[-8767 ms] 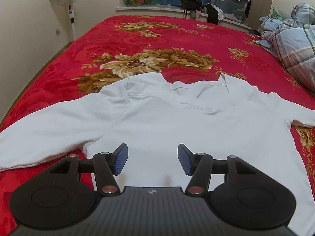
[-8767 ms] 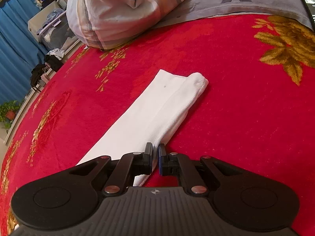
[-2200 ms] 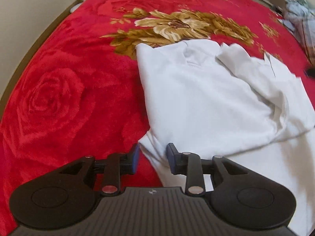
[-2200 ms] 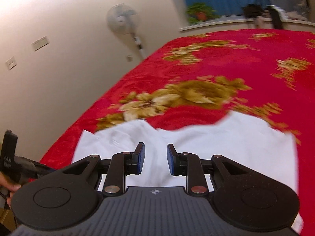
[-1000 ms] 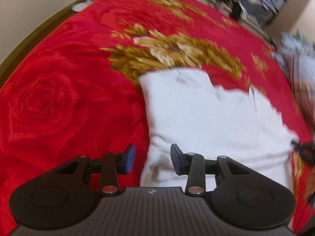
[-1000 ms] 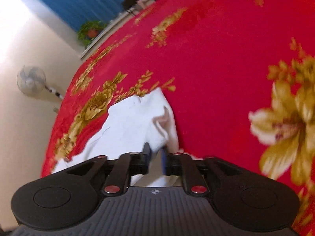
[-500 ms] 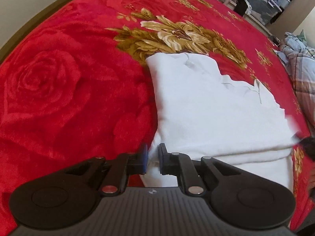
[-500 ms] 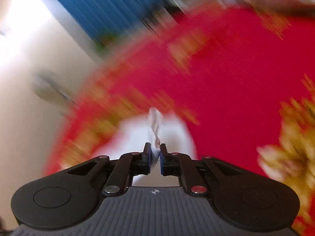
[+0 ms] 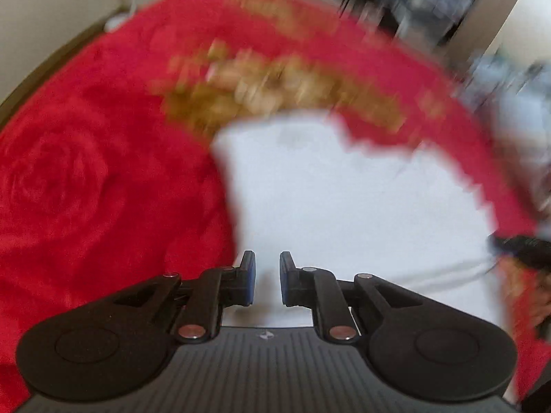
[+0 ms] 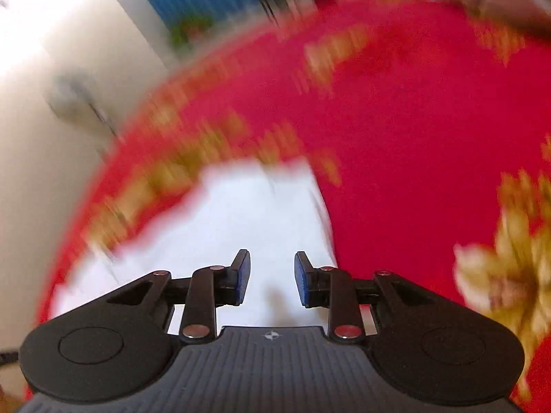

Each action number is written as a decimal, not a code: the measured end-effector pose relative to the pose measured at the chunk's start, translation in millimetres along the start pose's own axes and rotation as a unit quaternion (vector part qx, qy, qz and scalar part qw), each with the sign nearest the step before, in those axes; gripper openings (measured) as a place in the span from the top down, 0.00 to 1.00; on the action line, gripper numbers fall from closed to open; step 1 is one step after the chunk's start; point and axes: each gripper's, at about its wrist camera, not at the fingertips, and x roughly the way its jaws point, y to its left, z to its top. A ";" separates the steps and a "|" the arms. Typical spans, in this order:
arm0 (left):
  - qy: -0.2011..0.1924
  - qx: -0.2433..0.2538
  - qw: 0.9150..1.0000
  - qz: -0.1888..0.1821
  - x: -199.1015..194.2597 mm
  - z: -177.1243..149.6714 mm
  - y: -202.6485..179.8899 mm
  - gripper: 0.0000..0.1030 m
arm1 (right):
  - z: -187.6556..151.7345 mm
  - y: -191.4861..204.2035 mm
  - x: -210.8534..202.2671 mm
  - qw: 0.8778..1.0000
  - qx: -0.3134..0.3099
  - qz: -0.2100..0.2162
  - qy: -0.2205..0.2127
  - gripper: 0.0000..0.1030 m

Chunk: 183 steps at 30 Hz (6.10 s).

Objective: Fold small clothes

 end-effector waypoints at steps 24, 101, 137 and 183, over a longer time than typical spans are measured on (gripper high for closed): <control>-0.192 0.087 0.975 0.063 -168.5 -84.5 -86.3 0.41 | -61.7 17.2 -220.9 0.986 -0.121 0.051 -0.104 0.59; 0.028 -0.015 0.999 0.033 -109.6 -242.6 -45.2 0.95 | -187.6 -70.4 -161.2 0.986 -0.069 -0.027 0.147 0.95; -0.062 0.014 0.995 -0.073 -123.7 -81.8 -28.9 0.96 | -31.8 -63.4 -179.1 0.992 -0.084 0.089 0.008 0.97; -0.050 0.106 0.993 -0.026 -80.5 -76.5 -36.3 0.93 | -49.6 -49.4 -114.1 0.970 -0.230 0.054 0.058 0.84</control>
